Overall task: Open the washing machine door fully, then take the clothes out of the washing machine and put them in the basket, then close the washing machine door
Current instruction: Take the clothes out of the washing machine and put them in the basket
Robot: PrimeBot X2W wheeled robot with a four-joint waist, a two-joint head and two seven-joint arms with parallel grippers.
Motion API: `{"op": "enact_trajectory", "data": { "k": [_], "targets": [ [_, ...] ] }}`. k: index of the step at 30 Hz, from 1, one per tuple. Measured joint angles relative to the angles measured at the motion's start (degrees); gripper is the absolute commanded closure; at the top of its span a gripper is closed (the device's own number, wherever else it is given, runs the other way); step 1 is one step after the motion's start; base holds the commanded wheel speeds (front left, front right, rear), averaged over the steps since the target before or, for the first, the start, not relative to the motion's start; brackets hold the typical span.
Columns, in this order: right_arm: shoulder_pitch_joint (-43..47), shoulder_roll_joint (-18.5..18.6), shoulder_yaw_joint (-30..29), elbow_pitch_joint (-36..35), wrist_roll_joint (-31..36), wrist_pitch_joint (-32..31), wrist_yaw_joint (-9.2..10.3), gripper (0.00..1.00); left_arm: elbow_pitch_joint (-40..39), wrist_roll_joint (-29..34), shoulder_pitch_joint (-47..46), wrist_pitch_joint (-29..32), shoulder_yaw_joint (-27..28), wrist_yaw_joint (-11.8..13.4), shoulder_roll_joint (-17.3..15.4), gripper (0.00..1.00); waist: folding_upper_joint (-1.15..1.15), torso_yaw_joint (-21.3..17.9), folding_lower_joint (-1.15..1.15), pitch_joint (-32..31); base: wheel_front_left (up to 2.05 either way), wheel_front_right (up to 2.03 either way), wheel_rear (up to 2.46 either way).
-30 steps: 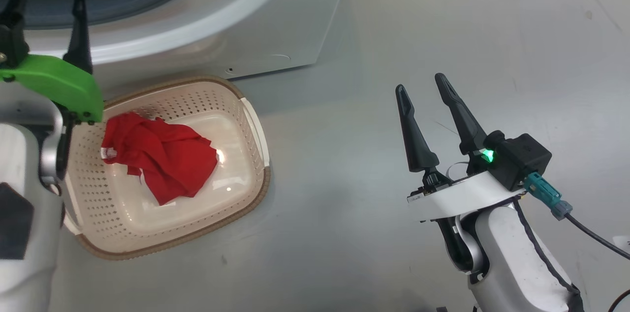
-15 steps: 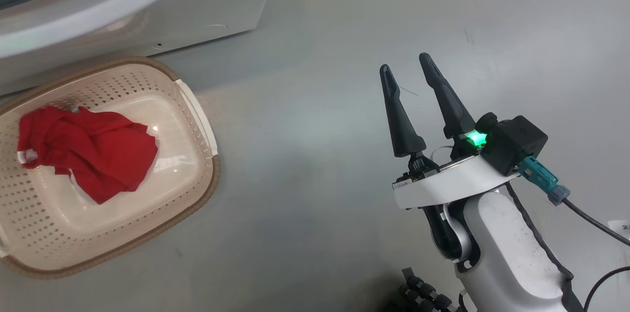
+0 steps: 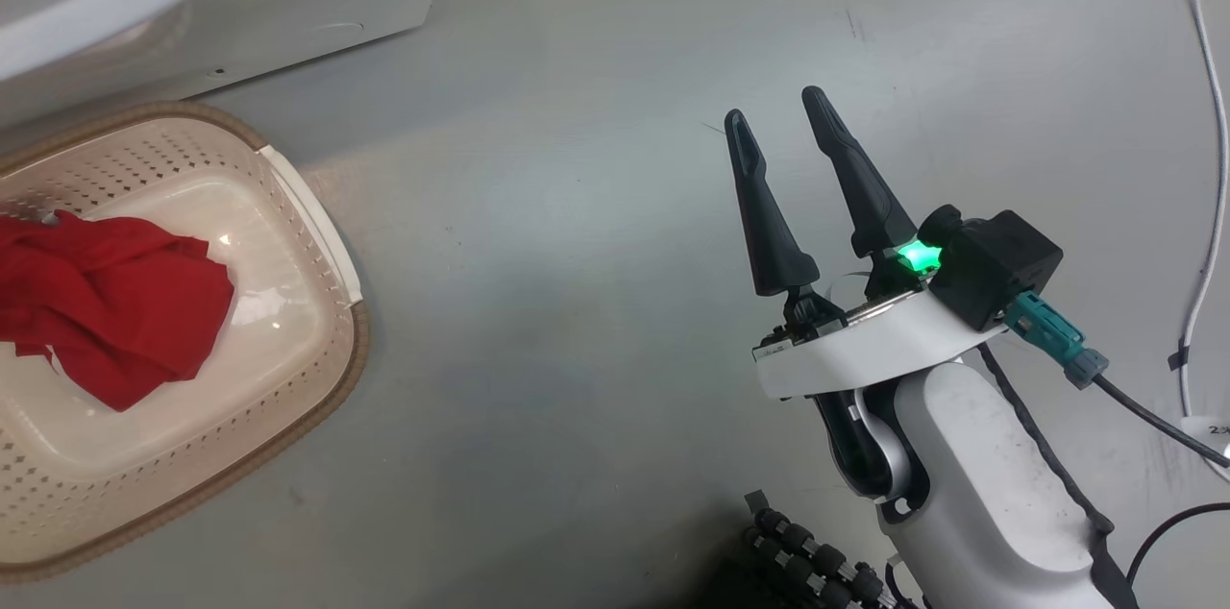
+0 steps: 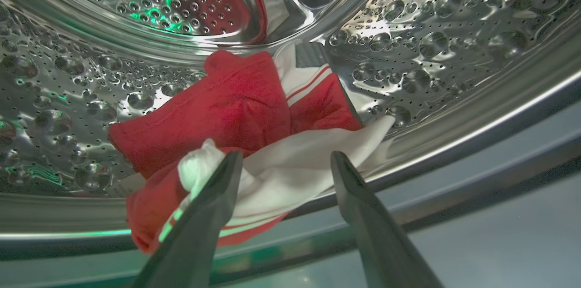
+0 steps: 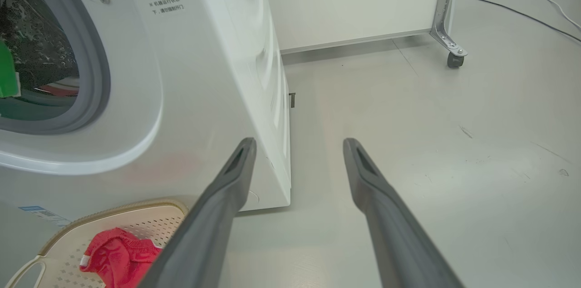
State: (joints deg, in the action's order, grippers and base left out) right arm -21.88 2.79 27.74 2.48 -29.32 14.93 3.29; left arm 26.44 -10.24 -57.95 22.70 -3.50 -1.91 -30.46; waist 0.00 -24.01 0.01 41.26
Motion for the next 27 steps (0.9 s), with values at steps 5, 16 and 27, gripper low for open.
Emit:
{"op": "enact_trajectory", "data": {
  "k": [5, 16, 27],
  "targets": [
    [-0.06, 0.01, 0.18, 0.00, -0.49, 0.00, 0.41, 0.00, 2.55, -0.34, -1.80, 2.42, 1.03, 0.03, -0.29, 0.00, 0.00, -0.31, 0.00, 0.30, 0.00, 0.00, 0.00],
    [-1.23, 0.00, 0.31, -0.04, -1.08, 0.00, 0.91, 0.00, 6.16, -0.70, -3.07, 6.47, 1.10, 0.35, -0.52, 1.00, 0.00, -0.58, 0.00, 0.63, 0.00, 0.00, 0.00],
    [-1.57, 0.01, -0.23, 0.15, -0.79, 0.00, 0.97, 0.00, 6.30, -0.87, -4.43, 4.02, 0.45, -0.26, 0.18, 1.00, 0.00, -0.08, 0.00, 0.53, 0.00, 0.00, 0.00]
  ]
}}
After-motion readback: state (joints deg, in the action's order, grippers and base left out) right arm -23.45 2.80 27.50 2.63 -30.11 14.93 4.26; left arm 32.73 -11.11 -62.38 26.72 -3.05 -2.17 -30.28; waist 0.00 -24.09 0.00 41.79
